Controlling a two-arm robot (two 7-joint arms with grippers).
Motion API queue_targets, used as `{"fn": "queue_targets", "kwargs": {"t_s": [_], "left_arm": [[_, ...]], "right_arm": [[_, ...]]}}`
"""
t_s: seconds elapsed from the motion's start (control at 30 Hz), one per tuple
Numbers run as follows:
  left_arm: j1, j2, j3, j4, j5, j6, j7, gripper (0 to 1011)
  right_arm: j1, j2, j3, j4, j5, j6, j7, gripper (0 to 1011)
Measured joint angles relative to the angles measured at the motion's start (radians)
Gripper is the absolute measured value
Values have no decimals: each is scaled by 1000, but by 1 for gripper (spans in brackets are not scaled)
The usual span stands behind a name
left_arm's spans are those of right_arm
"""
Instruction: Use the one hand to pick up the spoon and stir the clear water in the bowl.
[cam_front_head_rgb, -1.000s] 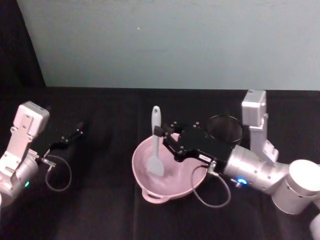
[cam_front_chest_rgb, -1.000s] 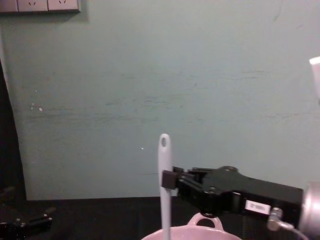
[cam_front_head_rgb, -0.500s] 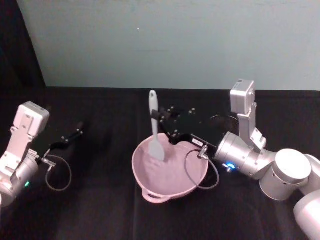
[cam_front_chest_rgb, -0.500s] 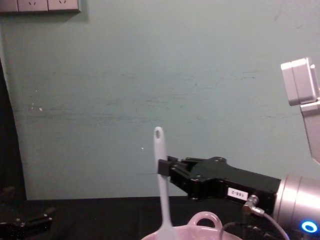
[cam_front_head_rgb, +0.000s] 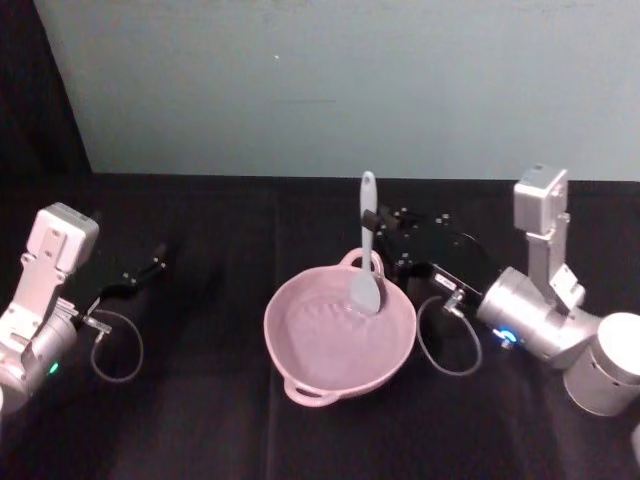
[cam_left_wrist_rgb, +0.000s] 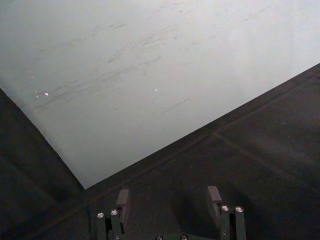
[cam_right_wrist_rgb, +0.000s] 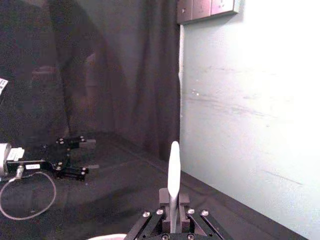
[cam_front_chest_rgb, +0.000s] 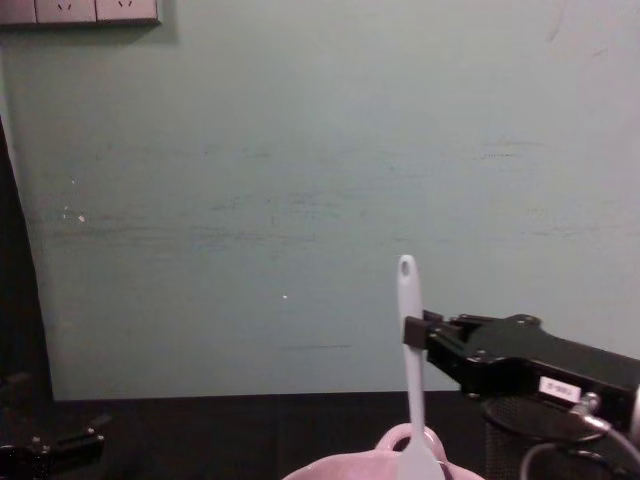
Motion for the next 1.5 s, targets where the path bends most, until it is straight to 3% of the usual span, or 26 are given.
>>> {"fn": "queue_targets", "kwargs": {"t_s": [0.27, 0.63, 1.0, 1.23, 1.5], "left_arm": [[0, 0, 0, 0, 0, 0, 0, 1005], [0, 0, 0, 0, 0, 0, 0, 1005], [0, 0, 0, 0, 0, 0, 0, 1005], [0, 0, 0, 0, 0, 0, 0, 1005], [0, 0, 0, 0, 0, 0, 0, 1005]], "right_arm": [[-74, 31, 33, -75, 16, 3, 7, 108], [-106, 15, 8, -111, 49, 2, 60, 108], [-47, -36, -48, -45, 56, 3, 102, 108], [18, -69, -56, 40, 58, -24, 121, 108], [74, -79, -48, 104, 43, -37, 116, 108]]}}
